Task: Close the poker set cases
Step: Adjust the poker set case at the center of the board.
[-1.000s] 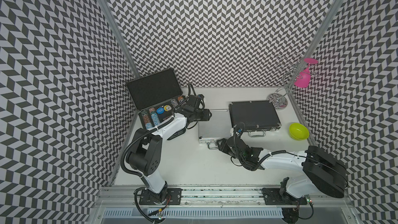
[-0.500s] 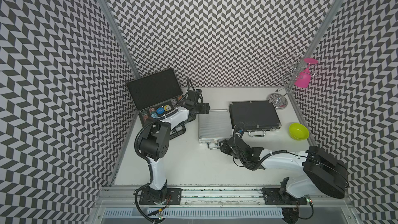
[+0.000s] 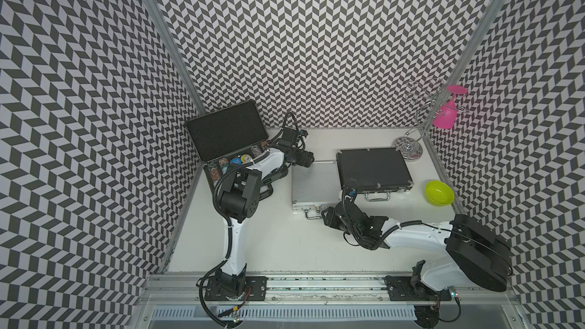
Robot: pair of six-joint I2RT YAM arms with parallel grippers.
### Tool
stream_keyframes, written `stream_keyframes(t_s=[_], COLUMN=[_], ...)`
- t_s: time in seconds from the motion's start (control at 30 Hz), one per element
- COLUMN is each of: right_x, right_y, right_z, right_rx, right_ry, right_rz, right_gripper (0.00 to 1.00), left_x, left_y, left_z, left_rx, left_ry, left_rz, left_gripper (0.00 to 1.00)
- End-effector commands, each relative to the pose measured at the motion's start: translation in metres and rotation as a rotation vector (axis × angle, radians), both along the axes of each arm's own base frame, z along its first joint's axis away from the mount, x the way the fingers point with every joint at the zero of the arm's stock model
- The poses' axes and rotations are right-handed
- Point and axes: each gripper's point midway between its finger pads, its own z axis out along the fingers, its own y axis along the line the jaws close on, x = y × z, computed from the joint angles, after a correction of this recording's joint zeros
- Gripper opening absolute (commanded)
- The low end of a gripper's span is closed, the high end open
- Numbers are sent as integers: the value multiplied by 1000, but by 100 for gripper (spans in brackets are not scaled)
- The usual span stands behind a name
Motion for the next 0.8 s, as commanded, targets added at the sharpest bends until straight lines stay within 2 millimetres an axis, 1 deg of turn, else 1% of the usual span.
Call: stream_keyframes(t_s=[0.0,0.07,0.13,0.23,0.3,0.37,0.43,0.53,0.6,0.7,0.77], right_x=[7,8,9,11,12,13,12,10,9,4,2], right_y=[11,13,14,13,14,15,18,20,22,30,31], right_z=[28,31,32,31,32,34,34,27,22,17,12], right_rx=[33,35,41,37,40,49,52,45,61,101,125], right_ry=[-53,-58,-64,-68,-72,-75,-73,-55,-41,-3,33], right_rz=[34,36,34,24,21,23,33,45,49,59,31], right_gripper=[58,59,59,59,60,60,61,61,61,60,60], left_x=[-33,-44,-54,-72,-79,-85,-92,-98,-101,-107,-108], left_y=[4,12,17,16,15,15,15,22,29,36,41], left_z=[-14,-14,-7,-7,-13,-20,-20,-17,-20,-30,-36], left_rx=[59,70,31,-7,-6,8,13,32,56,99,145], left_ry=[111,123,132,156,187,227,241,239,237,255,257], left_rz=[-90,-83,-74,-97,-115,-121,-120,-78,-49,-24,-7], left_gripper=[80,79,77,74,72,70,69,69,69,67,67])
